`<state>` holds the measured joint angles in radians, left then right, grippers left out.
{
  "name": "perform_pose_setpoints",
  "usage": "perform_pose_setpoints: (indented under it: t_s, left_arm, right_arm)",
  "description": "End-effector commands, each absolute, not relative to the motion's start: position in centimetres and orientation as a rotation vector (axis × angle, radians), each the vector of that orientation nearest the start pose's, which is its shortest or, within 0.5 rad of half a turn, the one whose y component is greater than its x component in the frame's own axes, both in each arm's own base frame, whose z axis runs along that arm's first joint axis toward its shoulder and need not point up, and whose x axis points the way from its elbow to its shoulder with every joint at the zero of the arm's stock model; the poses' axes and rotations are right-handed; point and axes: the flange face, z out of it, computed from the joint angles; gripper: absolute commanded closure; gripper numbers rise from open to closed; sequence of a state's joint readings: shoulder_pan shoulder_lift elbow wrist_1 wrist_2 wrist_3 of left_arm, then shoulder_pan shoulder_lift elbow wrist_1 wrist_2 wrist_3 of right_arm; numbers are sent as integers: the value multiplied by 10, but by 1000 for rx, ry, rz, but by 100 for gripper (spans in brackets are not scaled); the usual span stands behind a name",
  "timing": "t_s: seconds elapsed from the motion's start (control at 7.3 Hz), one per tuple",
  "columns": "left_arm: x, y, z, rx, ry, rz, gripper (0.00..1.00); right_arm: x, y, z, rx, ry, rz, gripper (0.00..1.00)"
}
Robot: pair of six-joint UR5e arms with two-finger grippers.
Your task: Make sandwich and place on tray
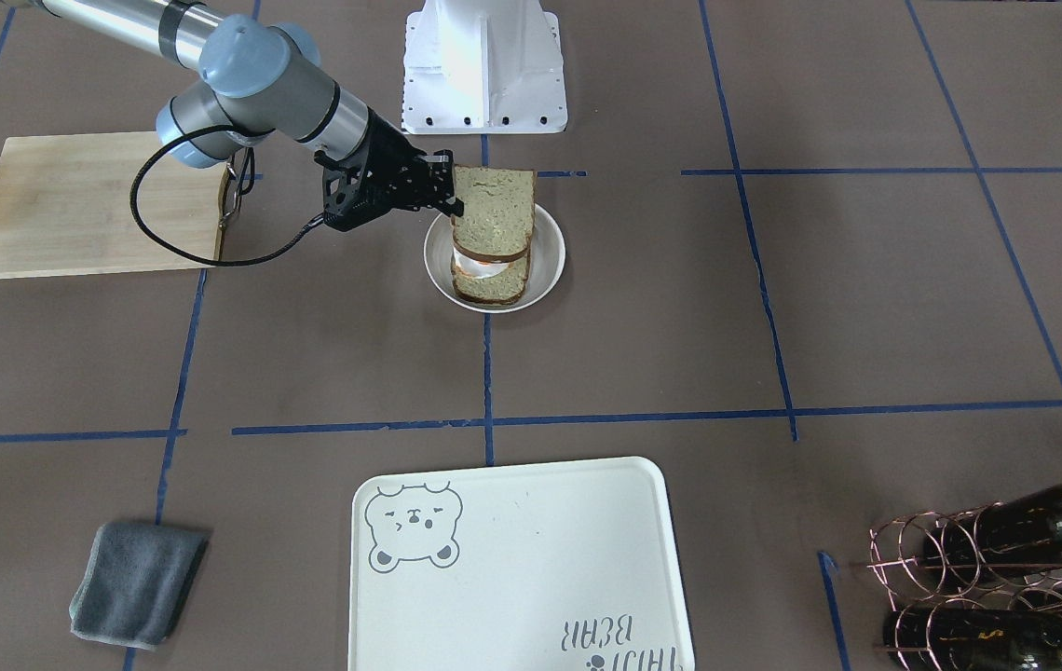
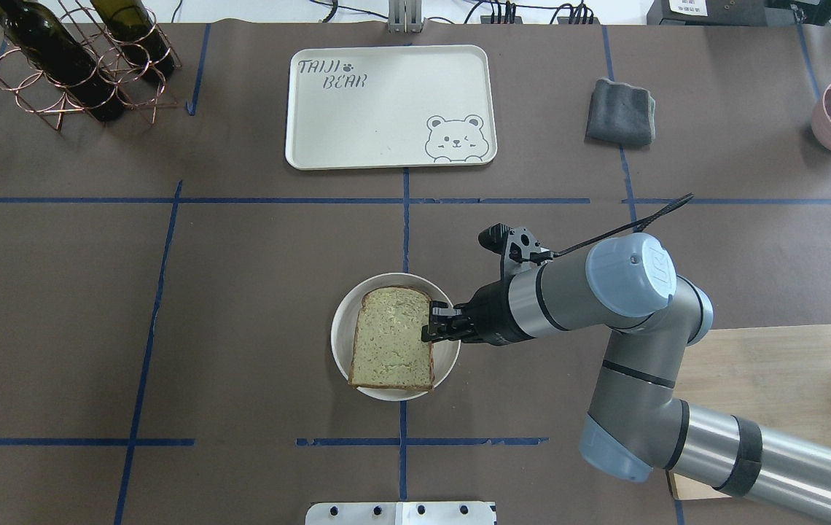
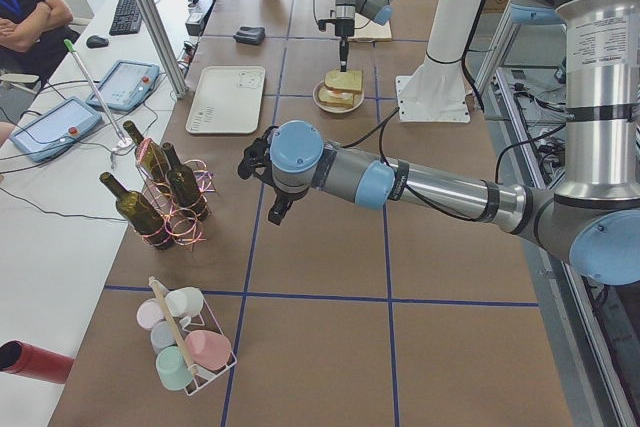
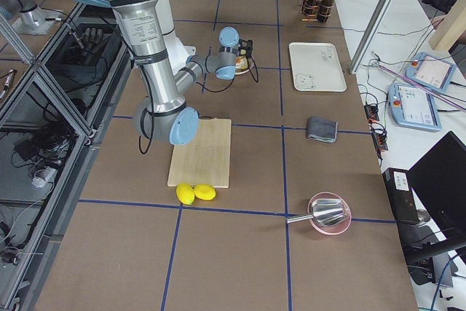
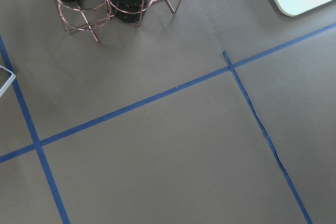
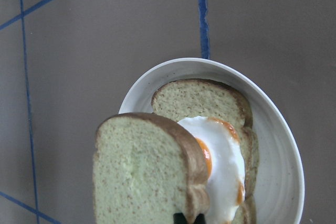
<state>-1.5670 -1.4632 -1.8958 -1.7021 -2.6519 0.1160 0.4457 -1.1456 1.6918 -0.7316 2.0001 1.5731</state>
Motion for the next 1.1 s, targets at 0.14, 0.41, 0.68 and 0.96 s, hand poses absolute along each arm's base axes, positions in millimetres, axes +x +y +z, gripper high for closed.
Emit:
perform_pose_setpoints:
  t_s: [0.14, 0.41, 0.68, 0.96]
  left_arm:
    - [-43, -446, 512, 370, 1052, 295, 0]
    - [-43, -446, 512, 370, 1053, 297, 0]
    - [-43, -446, 511, 374, 1052, 299, 0]
    - [-43, -445, 510, 374, 1052, 299, 0]
  right_arm:
    - [-531, -354, 277, -45, -1351, 98, 100]
    - [-528, -361, 273, -29, -1358, 112, 100]
    - [-527, -366, 265, -19, -1368, 114, 100]
    - [-533, -369, 275, -23, -1347, 117, 100]
